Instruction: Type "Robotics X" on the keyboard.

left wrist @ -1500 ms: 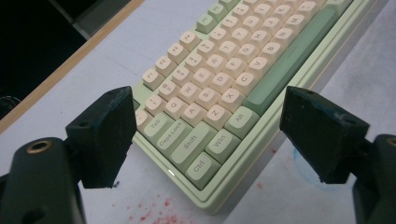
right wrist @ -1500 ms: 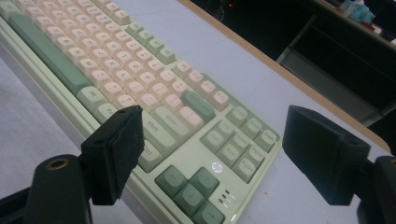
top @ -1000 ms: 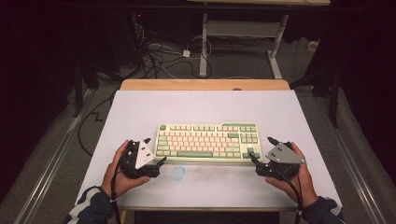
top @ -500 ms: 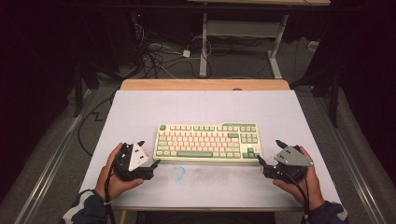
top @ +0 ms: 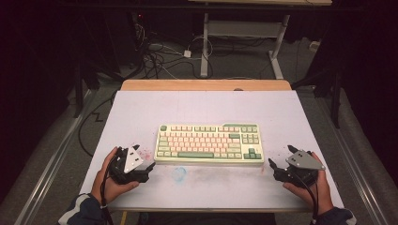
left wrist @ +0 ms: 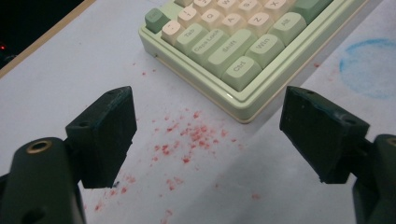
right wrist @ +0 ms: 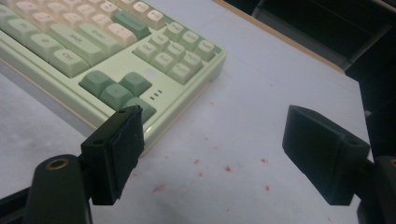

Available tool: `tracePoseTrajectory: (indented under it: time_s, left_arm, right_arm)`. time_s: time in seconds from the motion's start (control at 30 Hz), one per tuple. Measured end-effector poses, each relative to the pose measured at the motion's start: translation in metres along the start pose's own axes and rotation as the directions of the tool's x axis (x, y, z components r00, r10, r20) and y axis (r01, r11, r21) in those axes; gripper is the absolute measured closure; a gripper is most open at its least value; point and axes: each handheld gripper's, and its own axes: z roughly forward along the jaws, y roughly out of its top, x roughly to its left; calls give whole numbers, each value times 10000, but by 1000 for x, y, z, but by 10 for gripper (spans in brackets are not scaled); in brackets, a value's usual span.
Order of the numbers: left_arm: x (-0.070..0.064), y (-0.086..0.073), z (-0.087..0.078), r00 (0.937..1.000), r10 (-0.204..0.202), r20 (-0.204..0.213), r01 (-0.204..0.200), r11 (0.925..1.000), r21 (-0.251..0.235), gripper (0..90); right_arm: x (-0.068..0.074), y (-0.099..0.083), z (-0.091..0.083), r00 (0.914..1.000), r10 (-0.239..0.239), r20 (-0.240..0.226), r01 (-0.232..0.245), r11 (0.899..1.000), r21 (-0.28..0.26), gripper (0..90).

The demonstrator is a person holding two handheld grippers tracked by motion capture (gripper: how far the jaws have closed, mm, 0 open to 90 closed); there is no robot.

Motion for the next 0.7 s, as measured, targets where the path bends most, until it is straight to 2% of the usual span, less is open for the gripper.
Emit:
tracePoseTrajectory:
  time_s: [0.03, 0.17, 0.27, 0.4, 0.53, 0.7]
  left_arm:
    - [1, -1, 0, 10000, -5, -48, 5, 10000, -5, 175]
    - [2, -2, 0, 10000, -89, -43, 90, 9999, 47, 175]
    - [1, -3, 0, 10000, -65, -68, 65, 10000, 67, 175]
    - [-1, -3, 1, 10000, -25, -14, 25, 9999, 134, 175]
    - [-3, -3, 1, 9999, 92, 108, -93, 9999, 85, 175]
    - [-3, -2, 1, 9999, 15, 154, -15, 10000, 44, 175]
  right_arm:
    - [-1, -3, 0, 10000, -37, 85, 37, 10000, 10, 215]
    - [-5, -15, -2, 9992, 342, 196, -344, 9994, 88, 216]
    - [-4, -24, -5, 9986, 497, 153, -500, 9985, 236, 217]
    - [-2, -29, -7, 9992, 368, 158, -374, 9987, 354, 217]
    - [0, -29, -11, 9992, 357, 187, -360, 9992, 160, 218]
    - [1, -27, -18, 9992, 281, 299, -279, 9996, -90, 218]
